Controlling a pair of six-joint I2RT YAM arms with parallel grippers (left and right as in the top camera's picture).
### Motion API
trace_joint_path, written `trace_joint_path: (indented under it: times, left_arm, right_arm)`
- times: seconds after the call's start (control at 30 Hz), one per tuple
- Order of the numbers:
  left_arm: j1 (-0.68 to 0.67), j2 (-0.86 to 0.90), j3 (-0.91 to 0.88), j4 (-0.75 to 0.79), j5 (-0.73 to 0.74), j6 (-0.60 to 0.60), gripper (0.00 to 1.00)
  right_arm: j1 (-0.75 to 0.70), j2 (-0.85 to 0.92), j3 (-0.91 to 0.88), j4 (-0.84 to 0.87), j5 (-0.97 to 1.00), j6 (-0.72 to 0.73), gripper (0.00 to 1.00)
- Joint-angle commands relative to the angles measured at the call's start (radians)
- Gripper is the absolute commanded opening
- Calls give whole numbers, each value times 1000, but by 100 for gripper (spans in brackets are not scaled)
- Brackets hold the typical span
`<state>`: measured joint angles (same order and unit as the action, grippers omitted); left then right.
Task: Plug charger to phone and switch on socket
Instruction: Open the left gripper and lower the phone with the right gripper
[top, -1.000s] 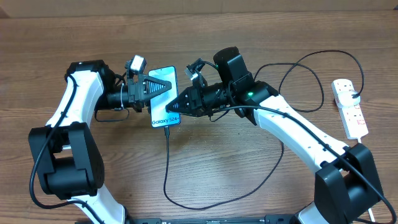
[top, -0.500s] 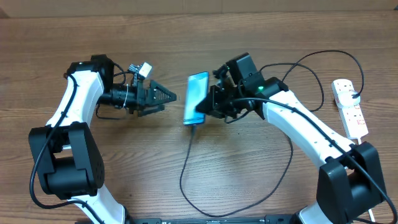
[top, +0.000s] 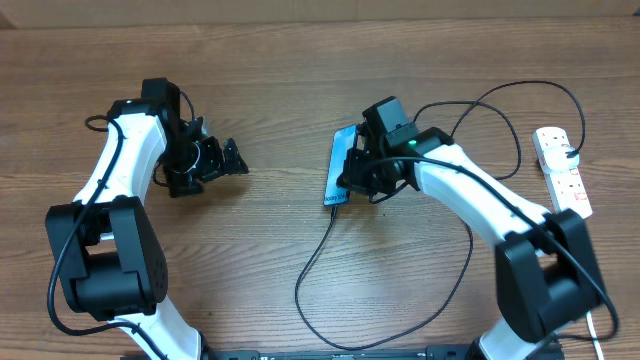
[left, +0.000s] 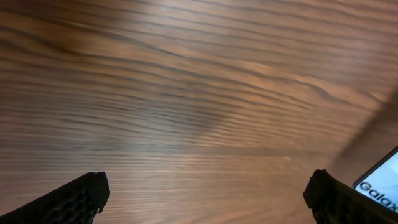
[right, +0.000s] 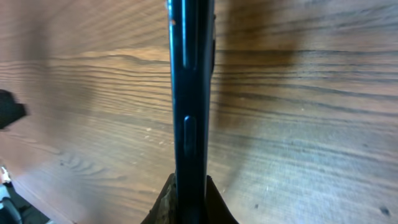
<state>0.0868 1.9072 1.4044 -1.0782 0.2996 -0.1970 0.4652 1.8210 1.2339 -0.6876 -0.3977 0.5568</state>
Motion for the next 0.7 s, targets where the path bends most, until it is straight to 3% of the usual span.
trace_joint_path:
  times: [0.0, 0.67]
  left_arm:
    - [4, -18, 5, 7, -111, -55, 100]
    - [4, -19, 5, 47, -117, -54, 100]
  right_arm:
    - [7, 64, -6, 29, -51, -17, 4]
    - [76, 293, -6, 233, -181, -42, 4]
